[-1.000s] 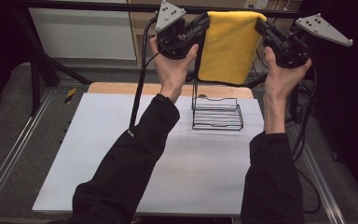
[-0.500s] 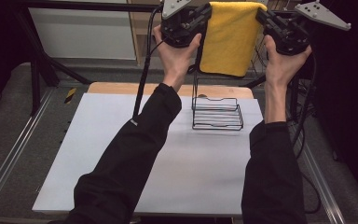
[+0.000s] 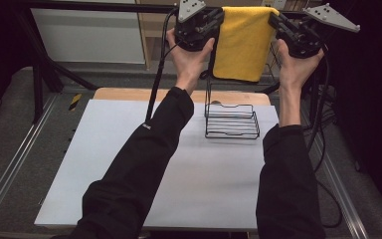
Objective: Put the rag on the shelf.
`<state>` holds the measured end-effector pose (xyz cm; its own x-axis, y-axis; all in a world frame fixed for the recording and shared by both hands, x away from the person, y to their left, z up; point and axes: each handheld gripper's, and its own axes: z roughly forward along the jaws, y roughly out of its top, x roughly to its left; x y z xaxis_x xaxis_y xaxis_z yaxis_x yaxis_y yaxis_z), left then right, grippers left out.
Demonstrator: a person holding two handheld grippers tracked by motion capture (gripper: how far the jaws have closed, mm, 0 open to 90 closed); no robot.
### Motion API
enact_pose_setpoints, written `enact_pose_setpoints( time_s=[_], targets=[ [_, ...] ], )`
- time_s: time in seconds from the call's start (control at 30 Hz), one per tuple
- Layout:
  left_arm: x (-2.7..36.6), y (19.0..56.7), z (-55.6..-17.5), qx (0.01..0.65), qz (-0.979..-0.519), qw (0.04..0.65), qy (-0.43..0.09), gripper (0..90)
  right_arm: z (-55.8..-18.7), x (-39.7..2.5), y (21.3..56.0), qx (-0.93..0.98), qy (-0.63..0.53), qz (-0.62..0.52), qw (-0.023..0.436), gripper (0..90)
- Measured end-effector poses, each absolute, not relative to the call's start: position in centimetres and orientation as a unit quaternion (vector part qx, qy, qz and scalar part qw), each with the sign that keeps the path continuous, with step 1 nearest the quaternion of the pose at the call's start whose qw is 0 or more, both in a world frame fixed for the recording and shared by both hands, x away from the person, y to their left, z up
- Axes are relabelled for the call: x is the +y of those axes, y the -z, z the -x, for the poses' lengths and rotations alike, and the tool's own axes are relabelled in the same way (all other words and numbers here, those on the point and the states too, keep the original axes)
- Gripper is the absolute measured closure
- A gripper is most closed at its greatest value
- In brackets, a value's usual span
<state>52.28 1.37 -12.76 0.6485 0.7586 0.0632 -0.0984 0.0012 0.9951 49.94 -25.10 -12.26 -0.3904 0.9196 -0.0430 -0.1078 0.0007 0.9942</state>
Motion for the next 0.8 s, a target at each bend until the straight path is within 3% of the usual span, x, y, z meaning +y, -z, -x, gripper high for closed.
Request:
enact_pose_setpoints(
  time_s=[0.8],
  targets=[
    [-0.3, 17.9, -51.5, 0.246, -0.664, 0.641, -0.295, 80.1, -49.1, -27.7, 16.9, 0.603, -0.579, -0.376, 0.4, 83.7]
  ],
)
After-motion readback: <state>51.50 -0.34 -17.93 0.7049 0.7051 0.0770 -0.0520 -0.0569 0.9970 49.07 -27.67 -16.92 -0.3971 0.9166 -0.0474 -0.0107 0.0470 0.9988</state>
